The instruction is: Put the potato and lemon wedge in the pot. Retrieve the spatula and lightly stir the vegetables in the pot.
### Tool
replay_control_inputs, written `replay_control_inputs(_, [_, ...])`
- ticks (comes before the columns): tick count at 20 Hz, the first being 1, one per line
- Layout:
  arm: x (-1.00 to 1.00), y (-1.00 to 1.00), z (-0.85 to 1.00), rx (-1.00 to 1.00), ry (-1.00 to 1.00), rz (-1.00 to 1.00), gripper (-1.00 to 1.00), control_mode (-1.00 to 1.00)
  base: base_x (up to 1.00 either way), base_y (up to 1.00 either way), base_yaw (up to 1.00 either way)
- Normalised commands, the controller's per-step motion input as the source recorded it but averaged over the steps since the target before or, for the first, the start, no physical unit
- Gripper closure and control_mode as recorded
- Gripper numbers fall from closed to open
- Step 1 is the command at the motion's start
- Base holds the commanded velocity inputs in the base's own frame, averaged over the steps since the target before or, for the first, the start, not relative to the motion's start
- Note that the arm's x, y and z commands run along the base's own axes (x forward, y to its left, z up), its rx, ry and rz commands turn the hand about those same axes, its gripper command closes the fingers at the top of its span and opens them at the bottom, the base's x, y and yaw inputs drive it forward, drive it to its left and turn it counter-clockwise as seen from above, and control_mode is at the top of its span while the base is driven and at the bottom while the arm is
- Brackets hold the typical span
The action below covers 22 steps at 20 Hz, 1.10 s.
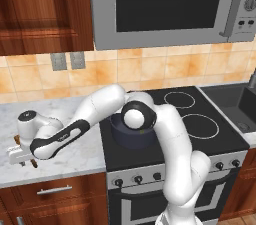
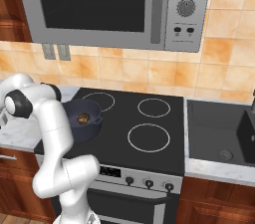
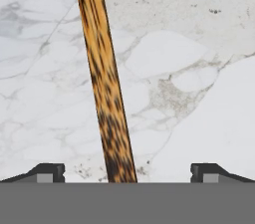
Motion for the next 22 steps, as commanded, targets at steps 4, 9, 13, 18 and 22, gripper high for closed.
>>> replay_control_inputs(4, [0.00,0.04,-0.30,0.00,0.00,0.00,-1.00,-1.00,0.00,0.00,0.00])
replay_control_inputs(9, [0.00,0.01,-0.27,0.00,0.00,0.00,-1.00,-1.00,0.00,0.00,0.00])
replay_control_inputs(13, [0.00,0.00,-0.27,0.00,0.00,0.00,-1.00,-1.00,0.00,0.00,0.00])
replay_control_inputs(18, [0.00,0.01,-0.21,0.00,0.00,0.00,-1.00,-1.00,0.00,0.00,0.00])
replay_control_inputs(22, [0.00,0.04,-0.22,0.00,0.01,0.00,1.00,-1.00,0.00,0.00,0.00])
